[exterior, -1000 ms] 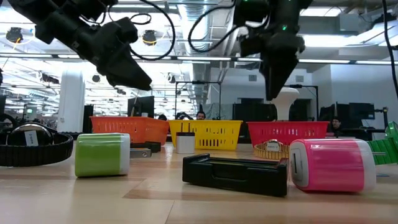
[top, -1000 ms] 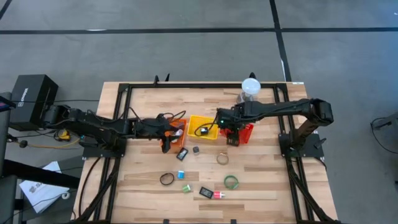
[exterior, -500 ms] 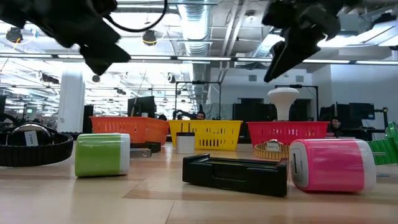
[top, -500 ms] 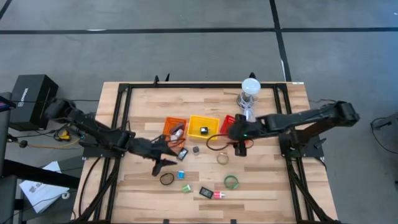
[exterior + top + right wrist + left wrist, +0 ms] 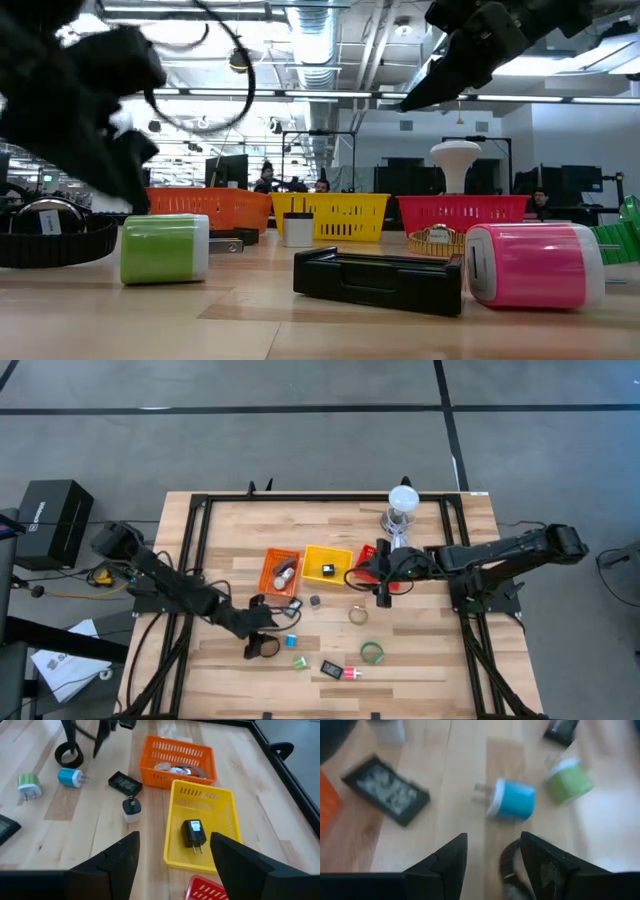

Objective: Pick & Place Office items
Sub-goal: Put the black wristwatch into the orange bin

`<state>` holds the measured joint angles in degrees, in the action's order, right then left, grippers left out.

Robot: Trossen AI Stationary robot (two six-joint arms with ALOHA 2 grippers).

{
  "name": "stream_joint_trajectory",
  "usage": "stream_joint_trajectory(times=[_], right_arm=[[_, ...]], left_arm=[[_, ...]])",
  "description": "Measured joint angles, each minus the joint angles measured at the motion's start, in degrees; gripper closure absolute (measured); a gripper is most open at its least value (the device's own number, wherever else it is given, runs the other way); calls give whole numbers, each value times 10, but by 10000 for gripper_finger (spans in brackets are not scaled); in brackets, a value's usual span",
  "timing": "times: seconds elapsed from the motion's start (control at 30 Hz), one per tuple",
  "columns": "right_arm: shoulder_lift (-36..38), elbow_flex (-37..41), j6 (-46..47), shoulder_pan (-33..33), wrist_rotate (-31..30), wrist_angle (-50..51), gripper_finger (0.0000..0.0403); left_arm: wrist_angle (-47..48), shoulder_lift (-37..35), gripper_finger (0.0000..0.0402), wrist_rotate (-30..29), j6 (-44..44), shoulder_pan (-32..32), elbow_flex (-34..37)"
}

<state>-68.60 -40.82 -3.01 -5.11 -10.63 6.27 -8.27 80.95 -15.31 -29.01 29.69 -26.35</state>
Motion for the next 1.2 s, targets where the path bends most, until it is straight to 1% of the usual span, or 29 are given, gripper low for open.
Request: stream_joint_trajectory(times=[0.13, 0.3, 0.4, 0.53, 0.63, 0.73, 0.8, 0.93, 1.13, 1.2], right_arm=[[0, 0, 0, -1, 1, 1, 168], [0, 0, 0, 0, 1, 1, 168], [0, 0, 0, 0, 1, 1, 168], [0, 0, 0, 0, 1, 1, 168], [0, 0, 0, 0, 1, 1, 168], [0, 0, -2, 0, 1, 1, 168], [0, 0, -2, 0, 1, 1, 168], [0, 0, -4, 0, 1, 1, 168], [-1, 0, -5, 0, 1, 1, 168], [-1, 0, -5, 0, 1, 1, 168]], left_arm=[[-5, 36, 225, 7, 1, 0, 0], [-2, 40, 225, 31, 1, 0, 0], [-1, 25, 225, 32, 13, 0, 0], [-3, -23, 225, 39, 22, 0, 0], [4, -57, 225, 59, 52, 10, 0], [8, -67, 225, 65, 103, 29, 0], [13, -63, 225, 67, 110, 39, 0], [41, -32, 225, 92, 104, 42, 0], [35, 12, 225, 99, 106, 42, -1], [34, 21, 227, 113, 106, 41, -1]])
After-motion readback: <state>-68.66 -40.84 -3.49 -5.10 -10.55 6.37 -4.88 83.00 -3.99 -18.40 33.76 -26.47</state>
